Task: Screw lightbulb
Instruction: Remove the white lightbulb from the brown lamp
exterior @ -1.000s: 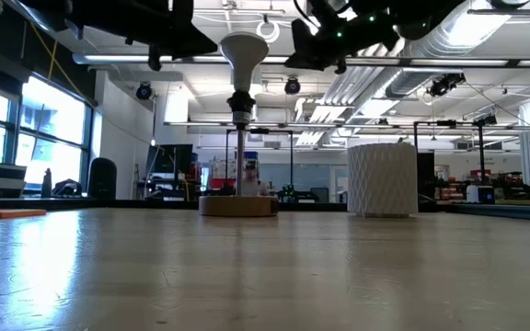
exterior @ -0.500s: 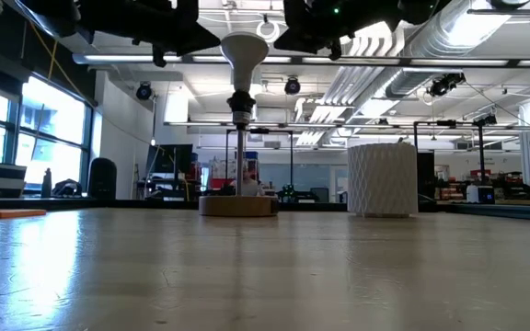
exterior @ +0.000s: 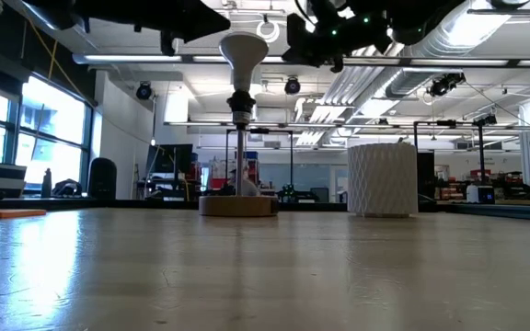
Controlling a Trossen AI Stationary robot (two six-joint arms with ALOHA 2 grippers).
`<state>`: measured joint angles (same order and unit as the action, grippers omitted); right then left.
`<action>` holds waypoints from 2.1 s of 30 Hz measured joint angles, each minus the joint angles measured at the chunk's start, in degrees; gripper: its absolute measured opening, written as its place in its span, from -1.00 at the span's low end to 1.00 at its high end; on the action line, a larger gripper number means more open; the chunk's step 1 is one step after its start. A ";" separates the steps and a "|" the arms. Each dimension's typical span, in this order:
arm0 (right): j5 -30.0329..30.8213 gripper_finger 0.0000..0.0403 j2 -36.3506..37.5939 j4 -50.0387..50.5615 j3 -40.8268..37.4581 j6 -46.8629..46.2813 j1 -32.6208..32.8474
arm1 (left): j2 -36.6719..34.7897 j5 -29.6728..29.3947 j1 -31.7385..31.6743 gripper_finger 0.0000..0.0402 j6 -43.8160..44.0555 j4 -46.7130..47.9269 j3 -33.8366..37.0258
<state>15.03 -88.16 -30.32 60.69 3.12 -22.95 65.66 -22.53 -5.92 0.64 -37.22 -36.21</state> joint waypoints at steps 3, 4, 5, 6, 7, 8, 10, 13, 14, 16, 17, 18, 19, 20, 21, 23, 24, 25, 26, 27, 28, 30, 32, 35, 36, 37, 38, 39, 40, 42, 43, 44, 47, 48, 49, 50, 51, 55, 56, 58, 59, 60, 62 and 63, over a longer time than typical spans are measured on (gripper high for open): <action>-0.38 -1.00 2.37 3.46 0.01 1.80 0.66 | -3.29 -6.87 0.04 -1.00 -2.15 6.17 -0.02; -0.89 -1.00 3.31 5.75 0.02 2.05 1.04 | -4.25 -8.92 -0.52 -1.00 -2.65 7.64 -0.02; -2.05 -1.00 4.02 7.90 0.02 2.09 1.47 | -5.33 -11.22 -1.22 -1.00 -2.90 9.54 -0.02; -3.63 -1.00 4.61 10.10 0.02 1.91 1.98 | -6.16 -13.51 -2.13 -1.00 -3.36 11.22 -0.02; -5.06 -1.00 5.15 12.12 0.02 1.63 2.58 | -6.62 -15.18 -3.27 -1.00 -3.95 12.13 -0.02; -6.26 -1.00 5.38 13.53 0.02 1.53 3.30 | -6.70 -15.85 -4.52 -1.00 -4.39 12.25 -0.02; -7.21 -1.00 5.42 13.96 0.02 1.86 4.98 | -6.50 -14.36 -7.30 -1.00 -4.81 11.85 -0.02; -7.12 -1.00 4.73 12.03 0.02 1.32 6.70 | -5.07 -6.87 -11.37 -1.00 -3.90 8.94 -0.04; -6.89 -1.00 4.26 11.18 0.02 0.71 6.98 | -4.55 -4.86 -12.58 -1.00 -3.24 8.42 -0.04; -6.10 -1.00 2.89 9.86 0.02 0.24 7.04 | -3.33 -1.73 -14.08 -1.00 -1.97 6.26 -0.04; -5.69 -1.00 2.20 9.37 0.00 0.15 7.03 | -2.93 -0.54 -14.49 -1.00 -1.31 5.66 -0.04; -5.20 -1.00 1.50 8.45 0.00 0.13 6.85 | -2.35 0.66 -14.84 -1.00 -0.87 4.47 0.02; -4.61 -1.00 0.86 7.49 0.00 0.13 6.61 | -1.69 2.12 -14.88 -1.00 -0.36 2.48 0.02; -4.36 -1.00 0.09 6.24 0.00 0.13 6.31 | -1.20 3.87 -14.78 -1.00 0.41 1.08 0.00; -3.96 -1.00 -0.66 4.92 0.00 0.12 5.92 | -0.80 4.96 -14.47 -1.00 1.12 -0.06 0.00; -3.55 -1.00 -1.95 2.48 0.00 -0.27 4.94 | -0.21 6.59 -13.46 -1.00 2.47 -1.76 -0.01; -3.55 -1.00 -2.47 1.42 0.00 -0.31 4.38 | -0.12 6.65 -12.70 -1.00 2.97 -1.87 -0.02; -3.61 -1.00 -2.83 0.20 0.00 -0.33 3.85 | -0.07 6.80 -11.82 -1.00 3.45 -1.80 -0.04; -3.88 -1.00 -2.94 -0.51 0.00 -0.58 3.19 | -0.07 6.68 -10.97 -1.00 3.82 -1.67 -0.04; -3.97 -1.00 -2.95 -0.83 0.00 -1.00 2.55 | -0.07 5.85 -10.14 -1.00 4.02 -1.52 -0.04; -3.67 -1.00 -2.95 -1.15 0.00 -1.41 1.92 | -0.07 4.34 -9.32 -1.00 4.05 -1.21 -0.04; -0.70 -1.00 -2.73 -0.91 0.00 -1.00 0.99 | -0.14 0.39 -7.59 -1.00 3.39 0.27 -0.04; 2.95 -1.00 -1.83 -0.12 -0.02 2.05 0.60 | -0.03 -3.72 -6.09 -1.00 2.01 1.69 -0.02; 3.79 -1.00 1.44 1.85 0.00 3.87 1.07 | -0.14 -10.17 -4.86 -1.00 -0.09 2.57 -0.02; 3.18 -1.00 2.35 2.90 0.01 3.81 1.53 | -0.18 -12.08 -4.83 -1.00 -0.78 2.58 -0.02; 2.55 -1.00 3.29 4.45 0.04 3.44 2.03 | -0.18 -13.70 -5.02 -1.00 -1.33 2.59 -0.02; 2.05 -1.00 4.09 6.67 0.04 3.08 2.68 | -0.18 -14.66 -5.45 -1.00 -1.88 2.54 -0.01; 1.30 -1.00 4.68 8.46 0.04 2.47 3.39 | -0.18 -14.99 -6.09 -1.00 -2.24 2.19 0.00; 1.15 -1.00 5.13 9.80 0.04 1.30 4.13 | -0.18 -14.77 -6.79 -1.00 -2.27 1.61 0.00; 1.04 -1.00 5.65 10.55 0.04 0.30 5.46 | -0.18 -12.27 -8.35 -1.00 -2.20 0.74 0.00; 0.98 -1.00 5.73 10.77 0.04 0.30 6.04 | -0.18 -10.55 -8.97 -1.00 -1.70 0.63 0.00; 0.85 -1.00 5.73 10.73 0.04 0.28 6.49 | -0.18 -8.84 -9.45 -1.00 -0.92 0.73 0.00; -0.69 -1.00 4.95 10.46 0.04 -1.56 6.94 | -0.18 -4.58 -10.21 -1.00 0.59 0.54 0.00; -1.99 -1.00 4.57 9.93 0.04 -2.55 6.86 | -0.18 -3.80 -10.12 -1.00 0.90 0.42 0.00; -3.14 -1.00 4.12 9.56 0.04 -3.71 6.68 | -0.18 -3.29 -9.89 -1.00 1.49 0.38 0.00; -3.96 -1.00 3.50 8.63 0.04 -4.93 6.41 | -0.18 -3.21 -9.50 -1.00 2.07 0.36 0.00; -4.79 -1.00 2.86 7.48 0.04 -5.81 6.12 | -0.18 -3.16 -9.11 -1.00 2.23 0.36 0.00; -5.42 -1.00 0.67 3.56 0.02 -6.37 4.38 | -0.18 -3.20 -6.75 -1.00 3.24 0.03 0.00; -6.21 -1.00 0.04 2.76 0.02 -7.18 3.76 | -0.18 -3.08 -6.03 -1.00 3.59 0.04 0.00; -8.92 -1.00 -1.11 0.94 0.01 -8.77 2.24 | -0.18 -2.97 -4.74 -1.00 3.80 -0.04 0.00; -9.83 -1.00 -1.54 -0.07 0.00 -9.52 1.43 | -0.18 -2.99 -4.08 -1.00 3.81 -0.04 0.00; -10.03 -1.00 -1.74 -0.59 0.00 -9.94 0.67 | -0.18 -3.20 -3.36 -1.00 3.79 -0.06 0.00; -8.00 -1.00 -1.85 -0.51 0.00 -10.19 -1.05 | -0.18 -5.90 -1.82 -1.00 3.75 0.02 0.00; -6.74 -1.00 -1.78 0.03 0.01 -10.21 -1.85 | -0.25 -8.24 -1.15 -1.00 3.21 0.33 0.00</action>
<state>8.29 -89.95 -30.29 60.70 -7.09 -24.80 65.40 -30.77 -7.07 3.85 -36.89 -36.21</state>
